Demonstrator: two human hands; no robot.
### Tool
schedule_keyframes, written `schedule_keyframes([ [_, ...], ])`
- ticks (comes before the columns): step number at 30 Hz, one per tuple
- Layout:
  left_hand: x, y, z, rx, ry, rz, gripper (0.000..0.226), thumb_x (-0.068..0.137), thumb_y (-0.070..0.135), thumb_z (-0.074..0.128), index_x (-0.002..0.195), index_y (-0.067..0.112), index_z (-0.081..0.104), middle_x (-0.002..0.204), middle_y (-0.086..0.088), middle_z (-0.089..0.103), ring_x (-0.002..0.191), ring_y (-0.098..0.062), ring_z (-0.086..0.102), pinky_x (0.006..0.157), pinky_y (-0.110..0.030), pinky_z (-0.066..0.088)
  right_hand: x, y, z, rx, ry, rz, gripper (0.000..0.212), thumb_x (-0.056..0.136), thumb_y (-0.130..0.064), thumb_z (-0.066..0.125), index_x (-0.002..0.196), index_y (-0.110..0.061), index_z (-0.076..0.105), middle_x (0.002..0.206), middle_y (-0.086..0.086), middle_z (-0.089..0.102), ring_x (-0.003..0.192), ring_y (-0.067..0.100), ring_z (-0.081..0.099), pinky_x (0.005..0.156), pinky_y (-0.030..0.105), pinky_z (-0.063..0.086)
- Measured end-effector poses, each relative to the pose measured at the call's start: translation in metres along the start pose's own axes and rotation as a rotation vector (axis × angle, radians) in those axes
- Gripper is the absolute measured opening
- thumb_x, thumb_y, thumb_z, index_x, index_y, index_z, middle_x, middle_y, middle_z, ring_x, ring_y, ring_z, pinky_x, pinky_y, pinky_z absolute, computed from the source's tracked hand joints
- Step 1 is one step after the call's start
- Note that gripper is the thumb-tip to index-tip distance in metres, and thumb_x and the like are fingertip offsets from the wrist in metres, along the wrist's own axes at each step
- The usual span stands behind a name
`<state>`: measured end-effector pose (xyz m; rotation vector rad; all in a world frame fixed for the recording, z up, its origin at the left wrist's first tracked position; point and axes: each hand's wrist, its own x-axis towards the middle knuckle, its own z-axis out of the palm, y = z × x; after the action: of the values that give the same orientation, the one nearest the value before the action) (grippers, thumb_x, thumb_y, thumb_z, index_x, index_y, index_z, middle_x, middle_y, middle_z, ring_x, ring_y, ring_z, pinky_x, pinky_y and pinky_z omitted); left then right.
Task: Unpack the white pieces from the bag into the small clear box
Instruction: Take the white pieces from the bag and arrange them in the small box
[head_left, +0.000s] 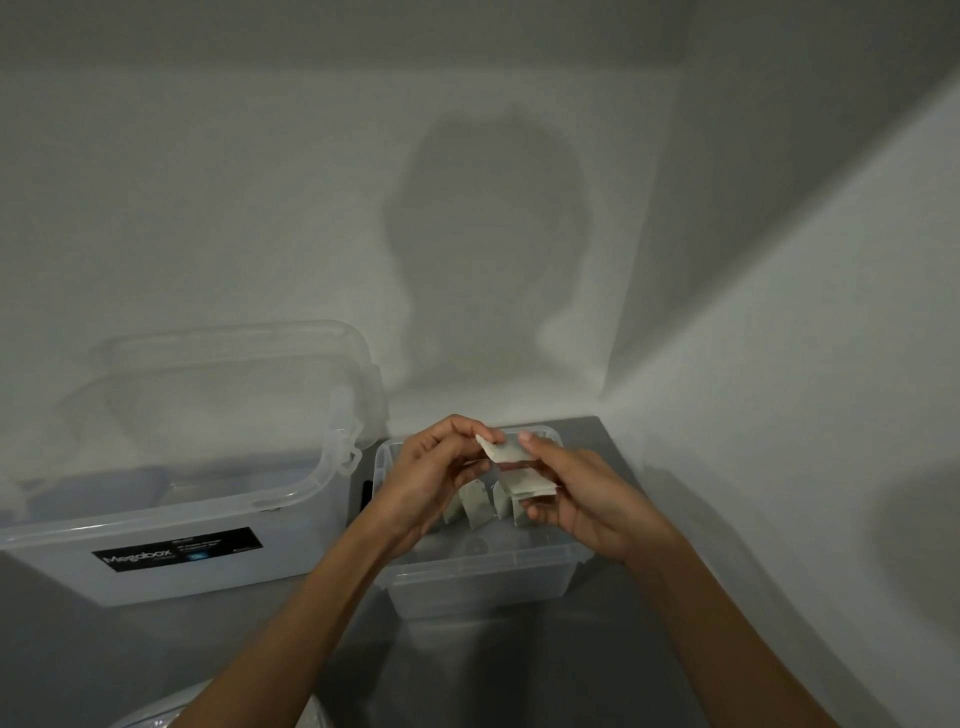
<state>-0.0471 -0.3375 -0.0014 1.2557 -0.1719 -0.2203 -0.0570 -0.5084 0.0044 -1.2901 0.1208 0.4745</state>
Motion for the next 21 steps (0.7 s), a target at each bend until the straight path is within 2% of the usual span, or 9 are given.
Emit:
schedule_keyframes([
  [4, 0.000, -0.002, -0.003, 0.017, 0.030, 0.004, 0.022, 0.093, 0.000, 0.046, 0.092, 0.010, 0.066, 0.095, -0.005, 0.070, 0.089, -0.016, 0.067, 0.076, -0.025, 0.054, 0.003, 0.002, 0.001, 0.037, 0.054, -0.075, 0.025, 0.086, -0.018, 0.067, 0.103, 0.000, 0.068, 0.076, 0.006, 0.070, 0.062, 0.011, 0.064, 0.051, 0.020, 0.050],
  [7, -0.001, -0.005, -0.006, 0.019, 0.094, -0.061, 0.019, 0.096, 0.019, 0.050, 0.100, 0.013, 0.067, 0.096, -0.006, 0.070, 0.092, -0.020, 0.066, 0.082, -0.032, 0.054, 0.005, 0.004, 0.000, 0.076, 0.102, -0.135, 0.021, 0.087, -0.017, 0.067, 0.100, -0.001, 0.068, 0.078, 0.008, 0.070, 0.063, 0.011, 0.066, 0.053, 0.021, 0.050],
  [10, -0.005, -0.006, -0.006, 0.014, 0.124, -0.085, 0.024, 0.094, 0.030, 0.053, 0.102, 0.012, 0.066, 0.097, -0.009, 0.071, 0.088, -0.020, 0.068, 0.076, -0.029, 0.055, 0.006, 0.006, 0.001, 0.117, 0.128, -0.176, 0.017, 0.087, -0.016, 0.066, 0.098, -0.003, 0.068, 0.081, 0.008, 0.071, 0.065, 0.012, 0.068, 0.054, 0.020, 0.051],
  [16, -0.006, -0.006, 0.003, 0.103, 0.189, 0.001, 0.017, 0.088, 0.019, 0.063, 0.099, 0.006, 0.065, 0.083, -0.003, 0.073, 0.076, -0.014, 0.069, 0.068, -0.023, 0.055, 0.007, 0.012, 0.004, 0.019, 0.122, -0.249, 0.018, 0.088, -0.012, 0.066, 0.103, -0.004, 0.070, 0.090, 0.011, 0.072, 0.075, 0.016, 0.069, 0.059, 0.022, 0.053],
  [18, -0.002, -0.002, 0.000, 0.133, 0.206, 0.032, 0.007, 0.089, 0.013, 0.063, 0.092, 0.008, 0.066, 0.076, -0.001, 0.072, 0.070, -0.012, 0.068, 0.065, -0.021, 0.056, 0.008, 0.013, 0.003, -0.061, 0.120, -0.257, 0.018, 0.088, -0.014, 0.066, 0.103, -0.004, 0.071, 0.088, 0.011, 0.072, 0.072, 0.016, 0.067, 0.057, 0.023, 0.053],
  [21, 0.006, 0.007, -0.013, 0.288, 0.225, 0.043, 0.005, 0.089, 0.014, 0.064, 0.089, 0.011, 0.068, 0.075, -0.001, 0.070, 0.068, -0.011, 0.066, 0.063, -0.020, 0.054, 0.011, 0.010, -0.006, -0.176, 0.178, -0.257, 0.016, 0.092, -0.014, 0.061, 0.099, -0.011, 0.075, 0.086, 0.008, 0.074, 0.070, 0.014, 0.065, 0.058, 0.023, 0.053],
])
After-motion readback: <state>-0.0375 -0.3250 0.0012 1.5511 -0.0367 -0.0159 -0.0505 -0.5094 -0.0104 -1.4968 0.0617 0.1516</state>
